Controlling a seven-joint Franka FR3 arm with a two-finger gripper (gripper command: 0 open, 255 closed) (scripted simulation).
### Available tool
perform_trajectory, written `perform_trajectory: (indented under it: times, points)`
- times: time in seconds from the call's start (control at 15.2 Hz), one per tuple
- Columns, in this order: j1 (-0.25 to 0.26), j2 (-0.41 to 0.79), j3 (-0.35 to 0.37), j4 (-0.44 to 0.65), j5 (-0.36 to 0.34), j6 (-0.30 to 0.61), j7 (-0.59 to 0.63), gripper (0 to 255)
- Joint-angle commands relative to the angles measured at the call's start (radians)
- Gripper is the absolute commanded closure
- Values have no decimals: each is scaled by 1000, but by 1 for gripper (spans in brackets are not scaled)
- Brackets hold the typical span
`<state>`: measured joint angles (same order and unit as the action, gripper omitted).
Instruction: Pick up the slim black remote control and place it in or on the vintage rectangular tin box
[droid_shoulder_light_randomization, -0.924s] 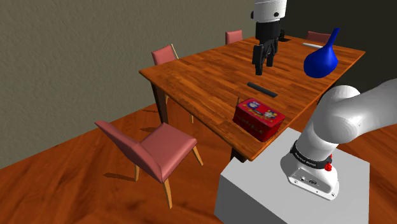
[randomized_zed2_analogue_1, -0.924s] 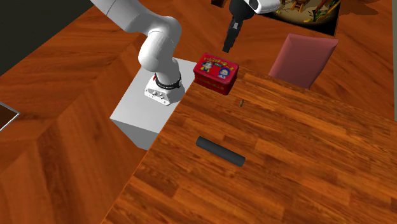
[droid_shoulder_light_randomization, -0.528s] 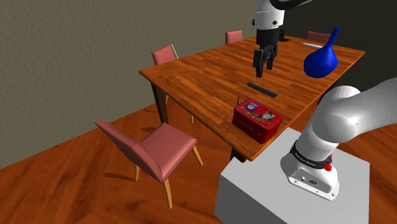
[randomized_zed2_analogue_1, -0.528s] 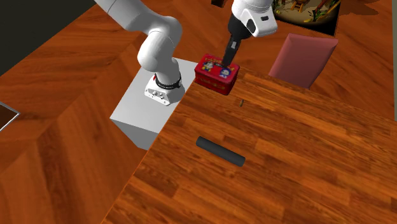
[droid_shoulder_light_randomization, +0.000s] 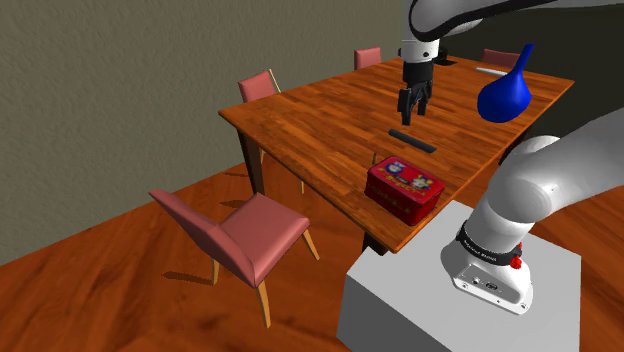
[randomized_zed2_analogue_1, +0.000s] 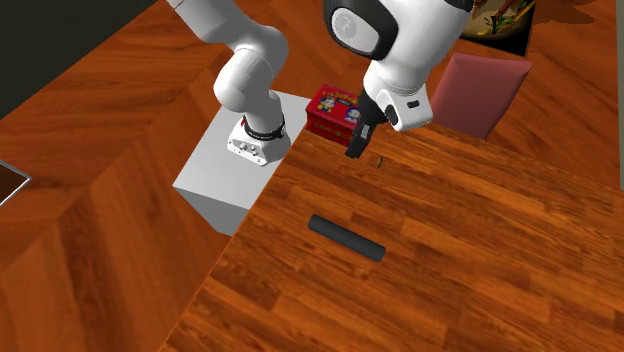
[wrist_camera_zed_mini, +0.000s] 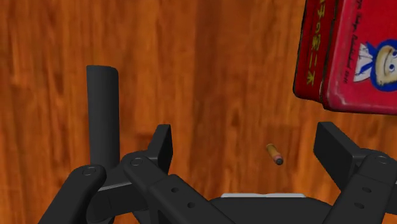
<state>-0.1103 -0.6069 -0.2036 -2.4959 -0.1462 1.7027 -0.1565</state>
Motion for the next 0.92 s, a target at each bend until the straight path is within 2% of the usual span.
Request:
perform_trajectory:
  times: [0.0, 0.46, 0.86]
  points:
    - [-14, 53, -35, 0, -16, 52, -27, 0]
    - [-58, 266, -162, 50, -42, 210, -138, 0]
    - [-86, 485, -258, 139, -1, 328, -255, 0]
